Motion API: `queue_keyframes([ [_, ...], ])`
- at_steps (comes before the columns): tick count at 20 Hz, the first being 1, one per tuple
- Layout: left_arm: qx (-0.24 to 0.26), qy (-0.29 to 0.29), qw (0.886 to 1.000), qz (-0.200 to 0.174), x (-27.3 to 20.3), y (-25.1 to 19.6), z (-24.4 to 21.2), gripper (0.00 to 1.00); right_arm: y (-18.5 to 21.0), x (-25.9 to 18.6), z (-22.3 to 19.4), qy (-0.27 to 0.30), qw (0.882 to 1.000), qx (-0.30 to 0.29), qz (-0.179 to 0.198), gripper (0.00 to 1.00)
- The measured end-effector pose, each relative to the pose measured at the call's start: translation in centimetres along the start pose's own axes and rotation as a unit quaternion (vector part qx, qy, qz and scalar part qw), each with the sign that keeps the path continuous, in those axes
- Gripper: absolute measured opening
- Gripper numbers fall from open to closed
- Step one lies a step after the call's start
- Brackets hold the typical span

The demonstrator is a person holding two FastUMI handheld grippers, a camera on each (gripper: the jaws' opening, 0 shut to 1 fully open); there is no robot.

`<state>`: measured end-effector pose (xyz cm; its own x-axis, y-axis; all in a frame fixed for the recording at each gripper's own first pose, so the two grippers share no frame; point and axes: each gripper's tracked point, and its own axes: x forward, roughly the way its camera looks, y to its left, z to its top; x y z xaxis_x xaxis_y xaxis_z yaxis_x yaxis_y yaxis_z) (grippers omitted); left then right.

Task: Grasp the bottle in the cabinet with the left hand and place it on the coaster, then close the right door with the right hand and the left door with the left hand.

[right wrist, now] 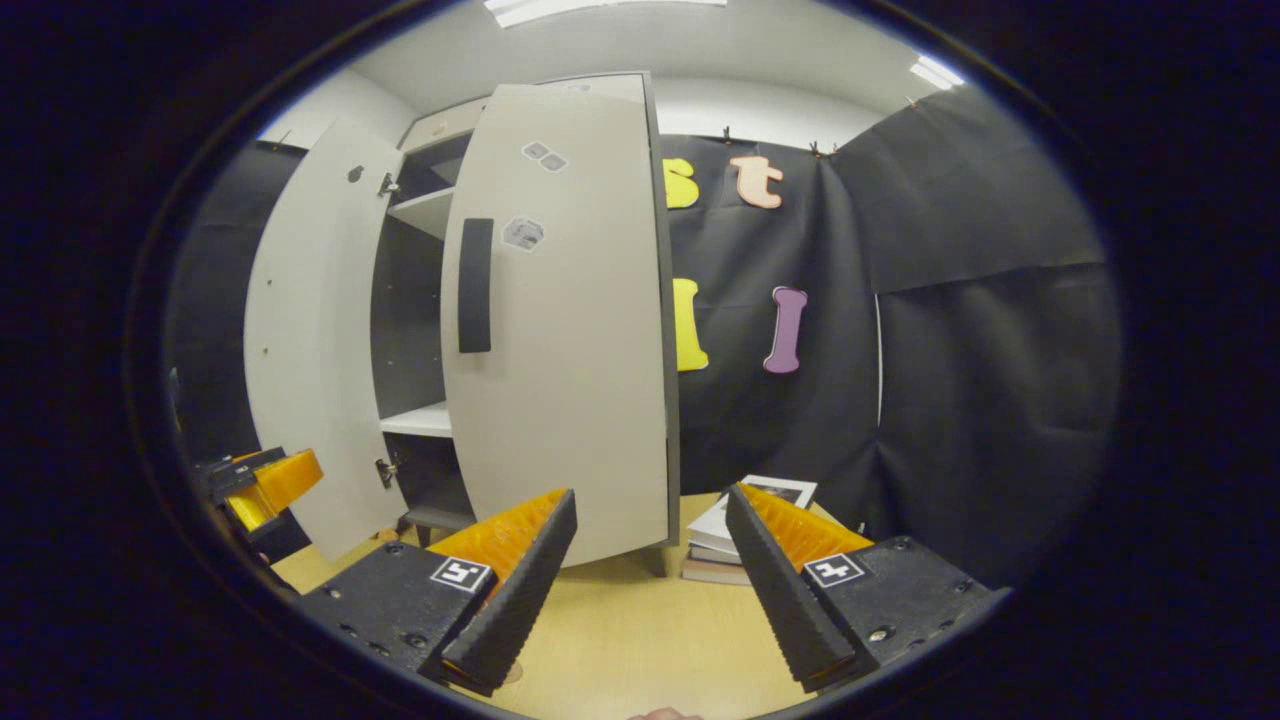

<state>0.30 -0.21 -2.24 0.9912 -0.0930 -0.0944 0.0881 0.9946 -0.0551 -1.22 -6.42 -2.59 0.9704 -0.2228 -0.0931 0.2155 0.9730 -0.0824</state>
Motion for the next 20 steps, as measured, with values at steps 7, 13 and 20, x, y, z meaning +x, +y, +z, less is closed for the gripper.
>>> queue_keyframes([
  [7,-0.012,-0.029,0.998,0.058,-2.0,6.3,5.4,0.95,1.8,0.4,0.6,-0.019,0.999,0.002,0.032,0.99],
  [13,0.002,-0.077,0.974,0.211,-2.9,20.2,10.9,0.95,2.4,0.7,-0.3,-0.009,0.999,0.003,0.049,0.99],
  [20,-0.022,-0.079,0.963,0.257,1.9,27.4,12.5,1.00,0.1,0.2,0.2,-0.017,1.000,0.009,0.024,0.99],
])
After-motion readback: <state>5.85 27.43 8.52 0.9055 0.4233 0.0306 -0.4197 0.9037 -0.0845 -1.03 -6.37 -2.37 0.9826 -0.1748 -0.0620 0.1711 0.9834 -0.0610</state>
